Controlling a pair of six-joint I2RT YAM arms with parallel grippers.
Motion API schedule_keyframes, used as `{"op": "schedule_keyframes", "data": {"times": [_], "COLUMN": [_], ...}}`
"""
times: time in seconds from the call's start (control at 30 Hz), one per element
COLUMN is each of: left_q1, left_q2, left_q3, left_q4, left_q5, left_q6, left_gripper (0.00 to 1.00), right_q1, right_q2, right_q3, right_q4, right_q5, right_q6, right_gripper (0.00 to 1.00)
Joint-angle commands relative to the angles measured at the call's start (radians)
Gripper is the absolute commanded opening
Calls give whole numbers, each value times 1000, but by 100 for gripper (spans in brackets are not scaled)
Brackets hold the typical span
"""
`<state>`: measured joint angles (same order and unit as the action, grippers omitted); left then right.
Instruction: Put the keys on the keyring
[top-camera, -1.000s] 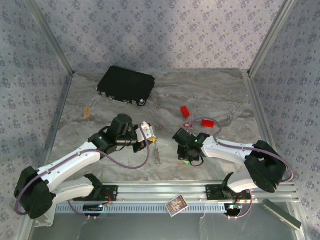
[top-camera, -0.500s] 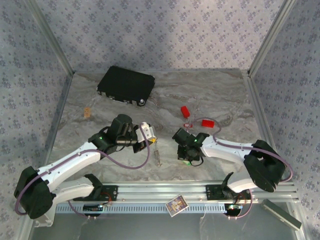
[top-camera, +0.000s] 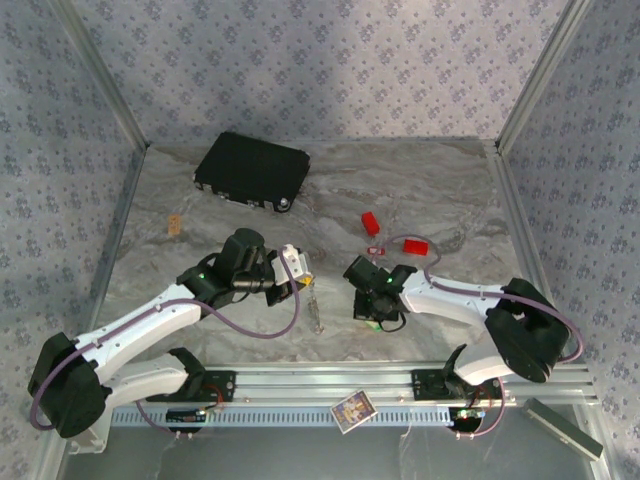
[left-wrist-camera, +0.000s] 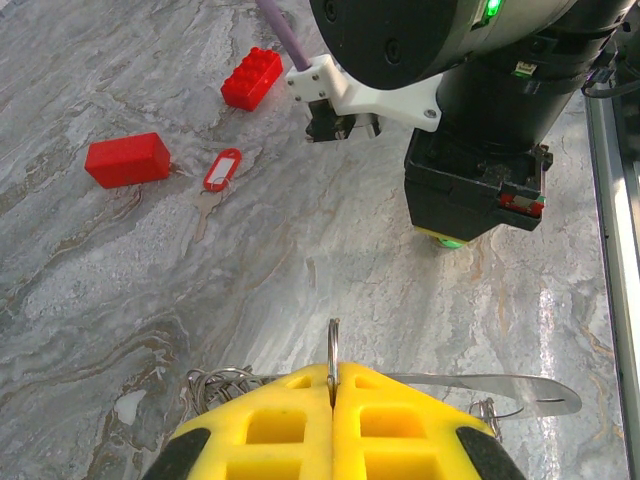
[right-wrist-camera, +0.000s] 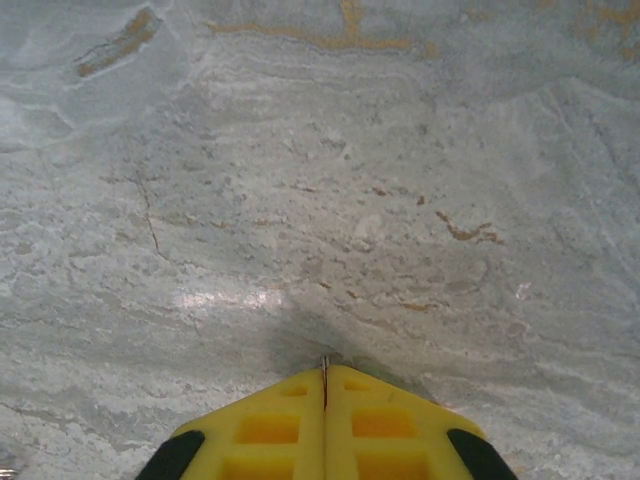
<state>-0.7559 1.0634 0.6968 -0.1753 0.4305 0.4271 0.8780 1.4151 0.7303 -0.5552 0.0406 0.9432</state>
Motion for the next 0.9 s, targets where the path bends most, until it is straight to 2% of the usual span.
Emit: {"op": "schedule_keyframes", "data": {"times": [0.0,0.2,0.4,0.63,0.77,0.87], "left_q1": [-8,-8,-7,-6,-5,-6], "left_q2": [0,2,3,1,-6,-11], "left_q3": [-4,-5,-9,-23,-34,-41], "left_q4": [13,19,37,78,99,120], "left_q5": [22,23,39,68,87,104], "left_q6": [19,14,-6,-25,-37,-48], "left_gripper": [0,0,0,0,0,0], "right_q1": [9,32,50,52,47,45], "right_q2": [-9,-102,-300,-519,-565,-563], "right_q3": [29,50,-13,-97,-89,-71], "right_q4": [-41,-84,37,279,333,332], "right_q5": [34,115,158,27,-86,-135], "right_q6": [-3,-66,-197,-429,-565,-607], "right_gripper": [0,0,0,0,0,0]}}
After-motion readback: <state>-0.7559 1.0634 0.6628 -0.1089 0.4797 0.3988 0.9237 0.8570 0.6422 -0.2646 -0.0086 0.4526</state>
